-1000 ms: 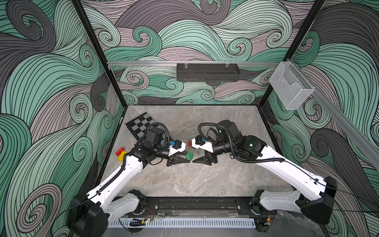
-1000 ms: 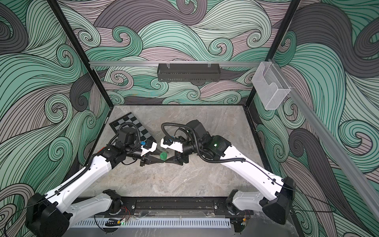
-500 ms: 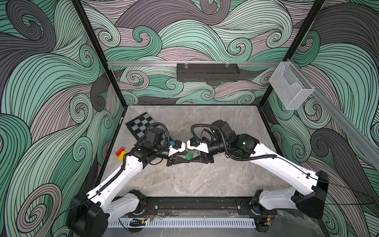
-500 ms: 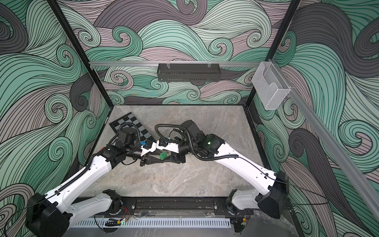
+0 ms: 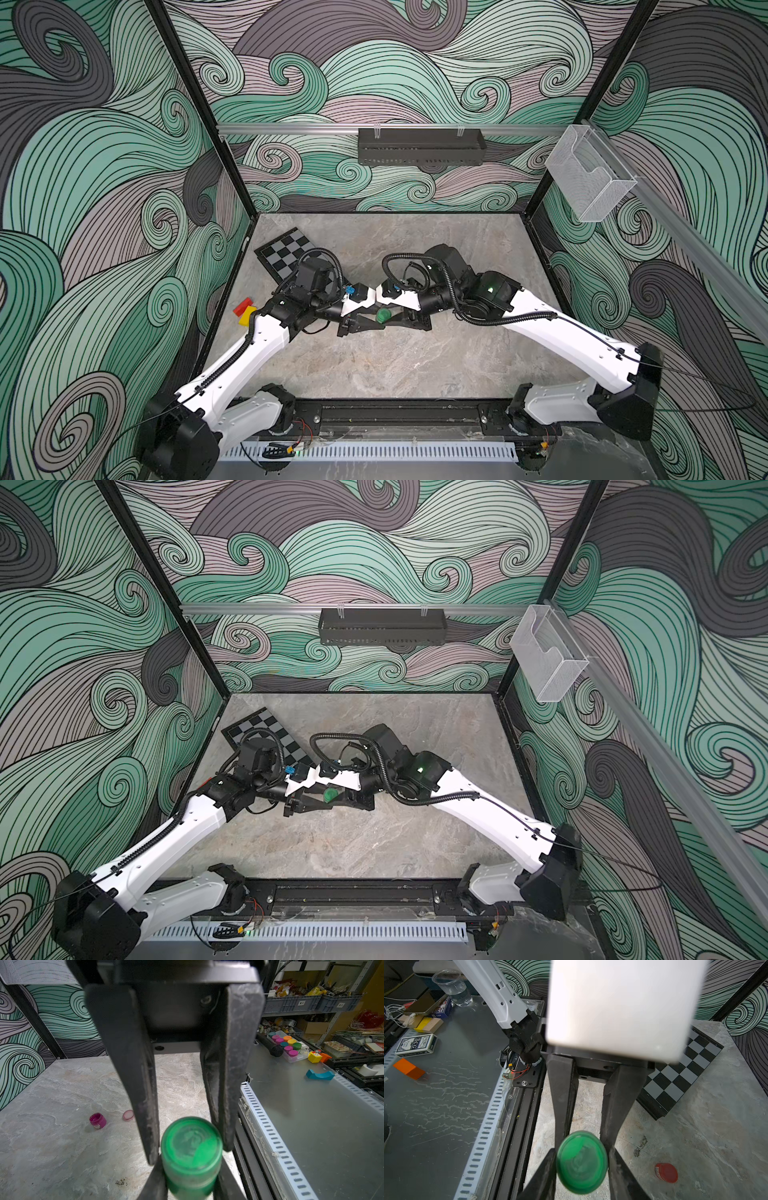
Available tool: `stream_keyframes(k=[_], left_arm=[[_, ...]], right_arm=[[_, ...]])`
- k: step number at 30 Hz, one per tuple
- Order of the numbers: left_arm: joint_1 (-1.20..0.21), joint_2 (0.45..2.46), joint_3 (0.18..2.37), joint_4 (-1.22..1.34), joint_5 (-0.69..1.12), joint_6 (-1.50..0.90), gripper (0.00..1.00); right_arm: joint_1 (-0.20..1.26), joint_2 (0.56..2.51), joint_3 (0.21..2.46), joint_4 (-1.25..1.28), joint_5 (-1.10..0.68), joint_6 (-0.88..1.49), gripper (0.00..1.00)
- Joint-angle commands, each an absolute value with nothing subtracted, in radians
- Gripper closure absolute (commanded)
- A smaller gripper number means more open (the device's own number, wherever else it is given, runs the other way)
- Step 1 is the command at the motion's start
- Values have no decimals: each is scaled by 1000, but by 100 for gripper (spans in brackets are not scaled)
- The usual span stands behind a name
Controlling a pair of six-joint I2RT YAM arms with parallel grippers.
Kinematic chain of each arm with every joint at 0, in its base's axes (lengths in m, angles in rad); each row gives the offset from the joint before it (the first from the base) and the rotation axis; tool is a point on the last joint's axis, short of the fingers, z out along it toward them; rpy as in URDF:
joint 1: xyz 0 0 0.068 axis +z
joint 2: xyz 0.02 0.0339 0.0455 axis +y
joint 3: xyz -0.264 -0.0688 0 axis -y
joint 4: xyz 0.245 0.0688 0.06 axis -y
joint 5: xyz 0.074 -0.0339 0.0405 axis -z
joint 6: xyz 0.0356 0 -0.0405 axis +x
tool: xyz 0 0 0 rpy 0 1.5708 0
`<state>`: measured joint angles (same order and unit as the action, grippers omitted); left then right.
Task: Close the paint jar lid
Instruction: Screw the lid onto the paint jar.
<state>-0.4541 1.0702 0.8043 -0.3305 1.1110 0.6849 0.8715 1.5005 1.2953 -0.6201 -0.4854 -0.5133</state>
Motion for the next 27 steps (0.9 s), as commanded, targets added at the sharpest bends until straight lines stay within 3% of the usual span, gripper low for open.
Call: stream_keyframes(k=[1,6,14,20,27], left_arm=[[-458,1065,846,-348,1142,712,82],[-459,1066,846,-346,1140,712,82],[-459,1059,842,-328,1094,698,82],[-459,1023,808,-241,1018,653,84],[-459,990,780,-174,943,621,92]], right_arm=[[875,1529,1328,-609,-487,-538,65],[875,1531,1328,-609,-491,-529,68],[875,1533,1325,-591,-463,-429,82],[889,1518,1285,-496,-362,-262,92],[963,1514,1264,-441,-168,-81,94]])
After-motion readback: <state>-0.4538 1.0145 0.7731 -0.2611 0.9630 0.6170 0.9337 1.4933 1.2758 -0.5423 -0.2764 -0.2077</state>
